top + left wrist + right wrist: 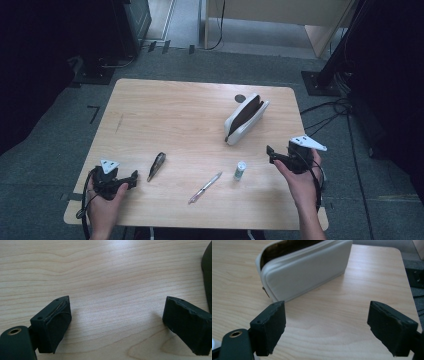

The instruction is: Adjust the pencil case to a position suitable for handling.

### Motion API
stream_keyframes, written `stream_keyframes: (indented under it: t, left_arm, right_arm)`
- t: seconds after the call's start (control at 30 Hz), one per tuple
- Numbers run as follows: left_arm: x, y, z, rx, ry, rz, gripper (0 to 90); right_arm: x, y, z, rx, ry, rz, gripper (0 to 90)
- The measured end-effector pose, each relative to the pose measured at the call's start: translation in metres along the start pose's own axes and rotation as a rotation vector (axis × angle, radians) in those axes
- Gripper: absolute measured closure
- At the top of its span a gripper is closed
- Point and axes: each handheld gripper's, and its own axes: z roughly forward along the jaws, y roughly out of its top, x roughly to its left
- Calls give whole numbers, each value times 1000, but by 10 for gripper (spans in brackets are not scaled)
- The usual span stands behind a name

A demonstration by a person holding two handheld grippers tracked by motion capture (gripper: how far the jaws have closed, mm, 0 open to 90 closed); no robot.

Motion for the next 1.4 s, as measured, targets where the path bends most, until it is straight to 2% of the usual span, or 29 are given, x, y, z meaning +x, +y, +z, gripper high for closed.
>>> stream_keyframes:
  t: [0.37, 0.73, 0.97, 1.17, 1.33, 1.4]
  left_arm:
    - [0, 0, 0, -3, -3, 0, 87]
    - [0, 0, 0, -2, -4, 2, 87]
    - [0, 0, 0, -2, -4, 2, 87]
    - [0, 0, 0, -2, -4, 1, 87]
    - [0, 0, 0, -2, -4, 2, 87]
    - [0, 0, 0, -2, -4, 1, 87]
  right_arm:
    - [21, 34, 22, -6, 21, -28, 179]
    - [28, 55, 43, -1, 17, -24, 250]
    - [31, 63, 58, 9, 4, -1, 309]
    - [32, 68, 71, 23, -37, 16, 371]
    - [30, 70, 82, 43, -59, 51, 418]
    - [29, 72, 85, 43, -53, 68, 423]
